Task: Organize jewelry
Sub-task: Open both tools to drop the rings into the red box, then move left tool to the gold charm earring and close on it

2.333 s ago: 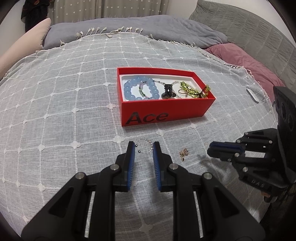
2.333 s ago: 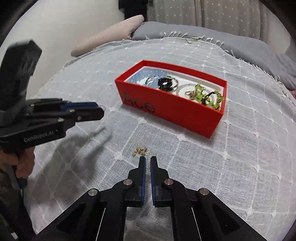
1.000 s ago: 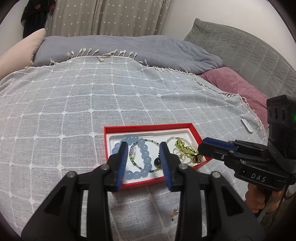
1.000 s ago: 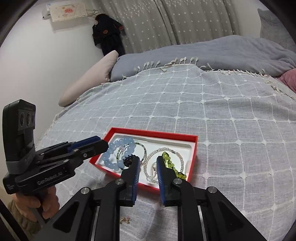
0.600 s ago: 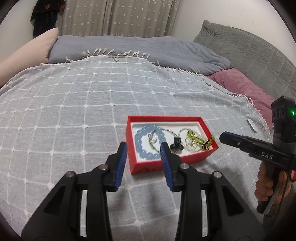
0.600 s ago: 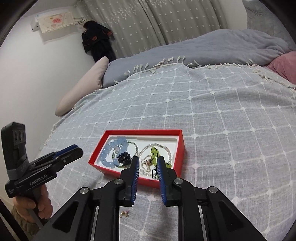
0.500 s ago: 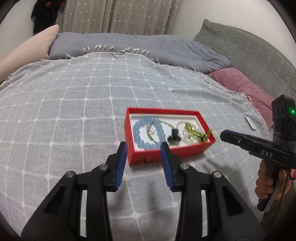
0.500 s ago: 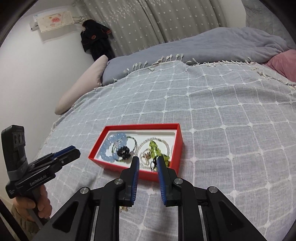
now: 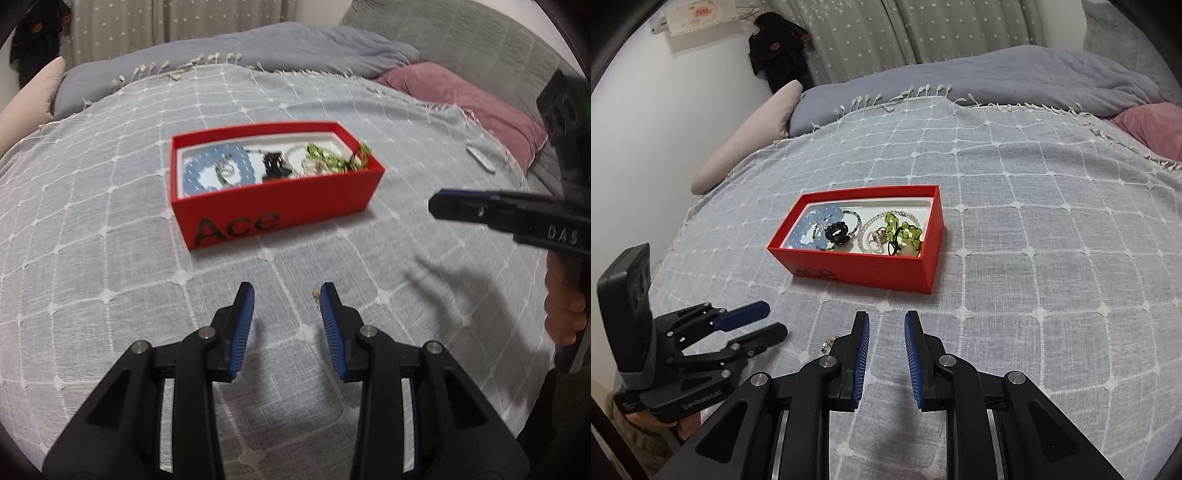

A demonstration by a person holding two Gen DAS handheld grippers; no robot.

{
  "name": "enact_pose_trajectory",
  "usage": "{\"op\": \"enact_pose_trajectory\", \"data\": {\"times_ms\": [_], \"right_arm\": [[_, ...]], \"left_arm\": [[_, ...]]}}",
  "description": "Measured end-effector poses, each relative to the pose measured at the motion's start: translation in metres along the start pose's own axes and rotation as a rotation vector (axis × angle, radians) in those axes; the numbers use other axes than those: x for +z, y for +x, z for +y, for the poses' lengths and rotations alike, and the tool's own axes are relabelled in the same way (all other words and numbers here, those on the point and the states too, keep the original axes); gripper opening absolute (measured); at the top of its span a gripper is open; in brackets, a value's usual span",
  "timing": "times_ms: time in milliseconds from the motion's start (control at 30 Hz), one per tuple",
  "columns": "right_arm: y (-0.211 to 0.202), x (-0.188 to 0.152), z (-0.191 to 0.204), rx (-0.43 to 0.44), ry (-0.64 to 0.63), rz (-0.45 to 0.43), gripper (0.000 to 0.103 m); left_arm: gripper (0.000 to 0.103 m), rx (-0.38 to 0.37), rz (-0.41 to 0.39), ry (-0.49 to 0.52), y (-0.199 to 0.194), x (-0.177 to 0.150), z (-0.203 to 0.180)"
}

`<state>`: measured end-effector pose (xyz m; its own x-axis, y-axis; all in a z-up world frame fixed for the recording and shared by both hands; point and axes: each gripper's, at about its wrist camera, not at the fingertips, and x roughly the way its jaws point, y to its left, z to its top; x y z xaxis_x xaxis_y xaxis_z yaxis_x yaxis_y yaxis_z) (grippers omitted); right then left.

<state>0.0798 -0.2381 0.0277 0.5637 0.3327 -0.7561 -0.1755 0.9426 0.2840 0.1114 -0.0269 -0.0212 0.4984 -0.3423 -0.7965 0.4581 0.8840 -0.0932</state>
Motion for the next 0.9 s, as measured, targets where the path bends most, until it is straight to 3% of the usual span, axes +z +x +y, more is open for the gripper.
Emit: {"op": "enact_pose_trajectory", "data": {"times_ms": [433,533,900], "right_arm": [[0.015,-0.004,0.003,-0.034,-0.022,0.038,0.020],[0.016,-0.004,0.004,-0.034,-0.025,0.041,0.020],[0.018,-0.004,0.006,-0.032,-0.028,0.041,0.020]], "left_arm": [[0.039,0.031,0.053,0.159,0.021,-0.007,-0.021],[0.031,0.047,0.064,0.167,0.027,-0.003,-0.019],[0.027,0.078,0.066,0.252,0.042,0.001,-0.035]]}}
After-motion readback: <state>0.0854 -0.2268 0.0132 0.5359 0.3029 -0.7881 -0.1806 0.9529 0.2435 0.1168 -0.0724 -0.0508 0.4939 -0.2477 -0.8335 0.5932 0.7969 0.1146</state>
